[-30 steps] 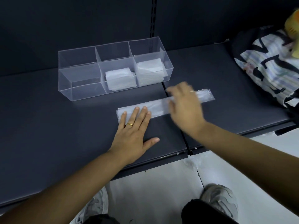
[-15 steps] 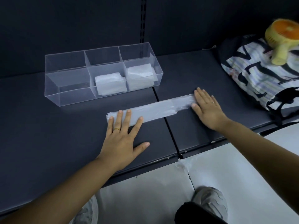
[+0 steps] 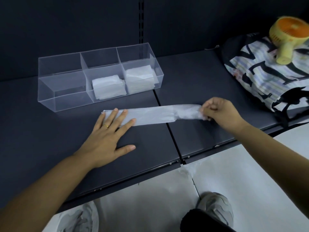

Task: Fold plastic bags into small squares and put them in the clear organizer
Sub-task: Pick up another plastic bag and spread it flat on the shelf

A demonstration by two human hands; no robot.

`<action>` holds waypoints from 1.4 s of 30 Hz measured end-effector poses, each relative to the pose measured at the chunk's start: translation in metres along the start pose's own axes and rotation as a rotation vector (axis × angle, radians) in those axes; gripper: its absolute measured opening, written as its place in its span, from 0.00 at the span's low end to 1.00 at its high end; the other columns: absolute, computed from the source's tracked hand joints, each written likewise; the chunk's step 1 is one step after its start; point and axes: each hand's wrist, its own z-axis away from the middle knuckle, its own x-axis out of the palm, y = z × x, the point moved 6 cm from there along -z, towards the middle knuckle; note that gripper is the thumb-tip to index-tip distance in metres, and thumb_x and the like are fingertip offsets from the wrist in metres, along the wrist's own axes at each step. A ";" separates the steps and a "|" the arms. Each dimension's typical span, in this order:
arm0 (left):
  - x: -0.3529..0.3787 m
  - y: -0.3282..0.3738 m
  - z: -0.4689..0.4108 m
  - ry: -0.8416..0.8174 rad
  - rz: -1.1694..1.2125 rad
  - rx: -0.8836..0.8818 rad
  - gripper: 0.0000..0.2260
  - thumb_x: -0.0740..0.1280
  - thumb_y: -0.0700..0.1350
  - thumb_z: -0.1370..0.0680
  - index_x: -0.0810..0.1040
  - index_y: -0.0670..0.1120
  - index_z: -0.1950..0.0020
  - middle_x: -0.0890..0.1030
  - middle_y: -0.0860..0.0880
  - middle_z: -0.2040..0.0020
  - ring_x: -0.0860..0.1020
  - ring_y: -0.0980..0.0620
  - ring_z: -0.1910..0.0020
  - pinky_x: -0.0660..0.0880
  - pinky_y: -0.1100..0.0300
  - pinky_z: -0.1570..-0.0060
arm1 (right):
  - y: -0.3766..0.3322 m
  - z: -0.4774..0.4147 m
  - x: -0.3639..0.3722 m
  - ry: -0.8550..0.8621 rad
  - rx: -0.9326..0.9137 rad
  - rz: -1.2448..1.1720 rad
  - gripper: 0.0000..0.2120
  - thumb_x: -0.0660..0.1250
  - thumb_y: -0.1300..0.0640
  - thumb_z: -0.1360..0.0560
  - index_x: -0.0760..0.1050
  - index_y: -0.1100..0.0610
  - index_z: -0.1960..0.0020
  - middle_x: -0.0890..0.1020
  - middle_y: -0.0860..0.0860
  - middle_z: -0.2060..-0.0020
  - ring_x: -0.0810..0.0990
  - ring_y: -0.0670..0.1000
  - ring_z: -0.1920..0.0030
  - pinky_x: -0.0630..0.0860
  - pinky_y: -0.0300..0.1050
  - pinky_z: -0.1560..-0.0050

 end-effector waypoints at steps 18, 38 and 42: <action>-0.057 0.153 0.012 0.268 1.224 -0.192 0.20 0.66 0.30 0.27 0.81 0.48 0.40 0.83 0.51 0.44 0.80 0.55 0.44 0.76 0.56 0.43 | -0.080 0.155 0.040 -0.468 0.135 -0.616 0.08 0.74 0.56 0.32 0.80 0.56 0.54 0.80 0.56 0.68 0.77 0.49 0.71 0.74 0.38 0.69; -0.009 0.013 -0.026 0.145 1.543 -0.815 0.06 0.68 0.41 0.22 0.82 0.38 0.50 0.83 0.41 0.55 0.82 0.49 0.62 0.79 0.64 0.66 | -0.025 0.091 0.101 -0.317 0.197 -0.068 0.02 0.68 0.63 0.25 0.77 0.57 0.54 0.79 0.49 0.76 0.73 0.44 0.78 0.70 0.37 0.76; -0.038 -0.013 -0.018 0.531 1.113 -0.678 0.07 0.65 0.36 0.21 0.81 0.39 0.46 0.83 0.50 0.56 0.80 0.53 0.58 0.78 0.66 0.55 | -0.025 0.088 0.102 -0.302 0.230 -0.061 0.02 0.68 0.64 0.26 0.76 0.58 0.54 0.80 0.51 0.75 0.75 0.46 0.77 0.70 0.39 0.76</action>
